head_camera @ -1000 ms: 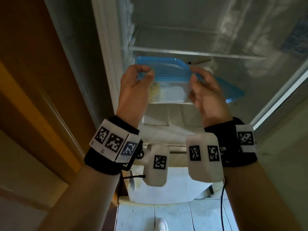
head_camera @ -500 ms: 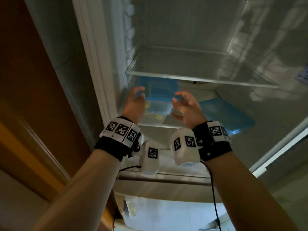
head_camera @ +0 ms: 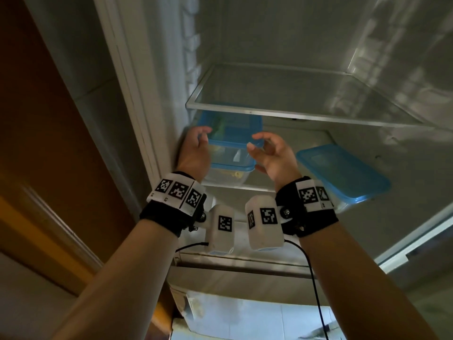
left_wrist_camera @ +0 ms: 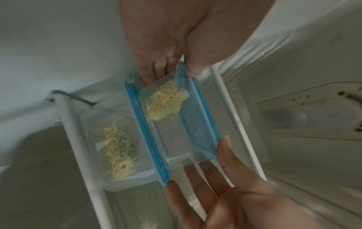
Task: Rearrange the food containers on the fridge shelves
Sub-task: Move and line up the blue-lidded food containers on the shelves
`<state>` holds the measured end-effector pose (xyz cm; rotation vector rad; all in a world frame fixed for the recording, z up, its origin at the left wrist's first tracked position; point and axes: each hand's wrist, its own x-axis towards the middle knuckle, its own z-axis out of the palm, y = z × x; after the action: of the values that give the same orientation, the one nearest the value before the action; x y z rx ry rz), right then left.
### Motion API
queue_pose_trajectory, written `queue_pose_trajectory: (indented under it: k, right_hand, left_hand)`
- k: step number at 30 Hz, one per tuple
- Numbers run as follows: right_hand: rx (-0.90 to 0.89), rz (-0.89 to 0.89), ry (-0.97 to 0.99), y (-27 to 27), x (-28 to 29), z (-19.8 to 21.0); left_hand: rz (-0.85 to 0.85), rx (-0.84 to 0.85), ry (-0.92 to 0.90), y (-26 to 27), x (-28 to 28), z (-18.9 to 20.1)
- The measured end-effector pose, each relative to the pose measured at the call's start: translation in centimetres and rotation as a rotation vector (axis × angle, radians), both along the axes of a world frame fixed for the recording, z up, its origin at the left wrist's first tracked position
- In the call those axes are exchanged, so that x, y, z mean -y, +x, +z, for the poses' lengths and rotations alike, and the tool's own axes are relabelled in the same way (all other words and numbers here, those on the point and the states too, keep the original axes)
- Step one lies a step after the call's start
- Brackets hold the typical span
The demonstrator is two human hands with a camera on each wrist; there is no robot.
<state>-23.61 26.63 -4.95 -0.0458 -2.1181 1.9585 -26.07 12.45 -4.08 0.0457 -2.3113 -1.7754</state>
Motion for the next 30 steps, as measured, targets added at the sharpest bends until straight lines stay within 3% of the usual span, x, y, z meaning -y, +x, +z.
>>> queue_pose_trajectory:
  k: [10, 17, 21, 26, 30]
  right_hand:
    - [0.091, 0.0, -0.046, 1.0, 0.0, 0.6]
    - [-0.017, -0.225, -0.15, 3.5, -3.1, 0.4]
    - [-0.152, -0.47, -0.068, 5.9, -6.7, 0.3]
    - [-0.108, -0.829, -0.067, 7.9, -12.2, -1.1]
    - [0.029, -0.874, -0.065, 8.8, -14.4, -2.7]
  left_hand:
    - [-0.071, 0.073, 0.106, 1.4, 0.3, 0.3]
    - [-0.082, 0.133, 0.322, 4.4, 0.9, -0.1]
    - [-0.057, 0.127, 0.297, 5.9, -1.2, -0.6]
    - [-0.434, 0.249, 0.236, 7.2, -7.8, -1.7]
    - [-0.667, 0.31, 0.152, 7.2, -12.5, -1.7]
